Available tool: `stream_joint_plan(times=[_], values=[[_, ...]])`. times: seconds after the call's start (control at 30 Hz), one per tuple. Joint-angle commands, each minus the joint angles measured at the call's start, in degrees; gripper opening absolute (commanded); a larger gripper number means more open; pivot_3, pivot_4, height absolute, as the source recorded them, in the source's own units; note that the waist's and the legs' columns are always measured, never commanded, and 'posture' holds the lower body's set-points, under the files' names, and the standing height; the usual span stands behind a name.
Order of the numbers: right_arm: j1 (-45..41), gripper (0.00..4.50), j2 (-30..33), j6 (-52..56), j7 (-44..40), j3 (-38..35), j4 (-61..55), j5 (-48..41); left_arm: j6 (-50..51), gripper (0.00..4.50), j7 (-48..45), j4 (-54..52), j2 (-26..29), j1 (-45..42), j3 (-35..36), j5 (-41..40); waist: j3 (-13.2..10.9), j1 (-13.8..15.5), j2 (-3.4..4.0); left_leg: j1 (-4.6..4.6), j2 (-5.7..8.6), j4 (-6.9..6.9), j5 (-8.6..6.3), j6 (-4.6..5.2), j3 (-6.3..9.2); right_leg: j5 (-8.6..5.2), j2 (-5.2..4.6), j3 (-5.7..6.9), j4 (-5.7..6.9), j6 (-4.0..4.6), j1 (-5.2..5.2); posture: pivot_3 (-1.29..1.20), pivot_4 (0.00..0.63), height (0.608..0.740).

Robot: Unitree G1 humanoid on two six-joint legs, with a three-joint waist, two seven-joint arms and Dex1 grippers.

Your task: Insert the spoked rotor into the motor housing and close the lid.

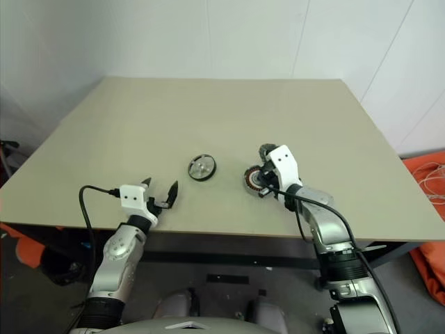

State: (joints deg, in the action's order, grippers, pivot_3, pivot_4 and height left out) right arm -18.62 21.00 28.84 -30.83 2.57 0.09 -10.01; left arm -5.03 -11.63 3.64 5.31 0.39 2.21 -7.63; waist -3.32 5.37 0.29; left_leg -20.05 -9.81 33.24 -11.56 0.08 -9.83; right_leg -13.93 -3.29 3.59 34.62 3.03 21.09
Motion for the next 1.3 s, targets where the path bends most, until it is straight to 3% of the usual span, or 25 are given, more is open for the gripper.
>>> stream_joint_plan(times=[0.03,0.17,0.33,0.6,0.87,1.03,1.3], values=[[-1.8,0.01,-1.3,-1.9,0.1,-1.4,-4.5,-2.1,-1.2,4.50,0.3,-1.6,0.1,-1.0,0.2,0.5,0.0,0.0,0.00,0.00,0.00,0.00,0.00,0.00,0.00,0.01,0.00,0.00,0.00,0.01,0.00,0.00,0.000,0.740],[-1.0,0.01,-2.5,-1.8,-0.3,-1.2,-6.7,-3.3,-0.3,4.50,-1.0,-2.3,1.4,-1.1,-0.8,1.3,0.0,0.1,0.00,0.00,0.00,-0.01,0.00,0.00,0.00,0.05,0.00,0.00,0.00,0.10,-0.01,0.00,0.000,0.740],[0.0,0.01,-4.1,-1.5,-0.5,-1.4,-9.5,-5.4,5.1,4.50,-7.2,-6.7,3.1,-1.2,-2.6,-3.6,0.0,0.1,0.01,-0.02,0.00,-0.02,0.00,0.00,0.00,0.01,-0.01,-0.01,0.00,0.02,0.01,0.00,0.000,0.740],[0.8,0.01,-5.2,-0.6,0.2,-0.4,-11.4,-6.2,26.6,4.50,-11.5,-13.9,1.7,-5.8,-0.5,-21.8,0.0,0.0,0.02,0.02,0.01,-0.03,0.03,-0.05,-0.04,0.01,0.00,-0.03,0.07,0.03,0.04,0.00,0.000,0.740],[1.3,0.01,-5.4,-0.3,0.7,-0.2,-12.0,-6.3,46.1,4.50,0.4,-15.5,-3.2,-10.0,9.0,-40.6,0.0,0.0,0.01,-0.01,0.02,-0.03,0.03,-0.06,-0.08,0.08,0.00,-0.06,0.07,0.24,0.06,0.00,0.000,0.740],[1.2,0.01,-5.7,-0.3,1.0,0.0,-11.9,-6.4,50.2,4.50,9.4,-13.1,-5.9,-13.8,15.5,-47.7,0.0,0.1,0.00,-0.01,0.02,-0.01,0.03,-0.06,-0.08,0.04,0.01,-0.05,0.06,0.16,0.05,0.00,0.000,0.740],[1.2,0.01,-6.2,-0.5,1.2,0.4,-12.0,-6.4,53.6,4.50,18.9,-8.6,-8.7,-18.0,19.6,-53.5,0.0,0.1,-0.05,-0.05,0.04,-0.01,0.03,-0.05,-0.07,-0.05,0.01,-0.05,0.03,0.00,0.05,0.00,0.000,0.740]])
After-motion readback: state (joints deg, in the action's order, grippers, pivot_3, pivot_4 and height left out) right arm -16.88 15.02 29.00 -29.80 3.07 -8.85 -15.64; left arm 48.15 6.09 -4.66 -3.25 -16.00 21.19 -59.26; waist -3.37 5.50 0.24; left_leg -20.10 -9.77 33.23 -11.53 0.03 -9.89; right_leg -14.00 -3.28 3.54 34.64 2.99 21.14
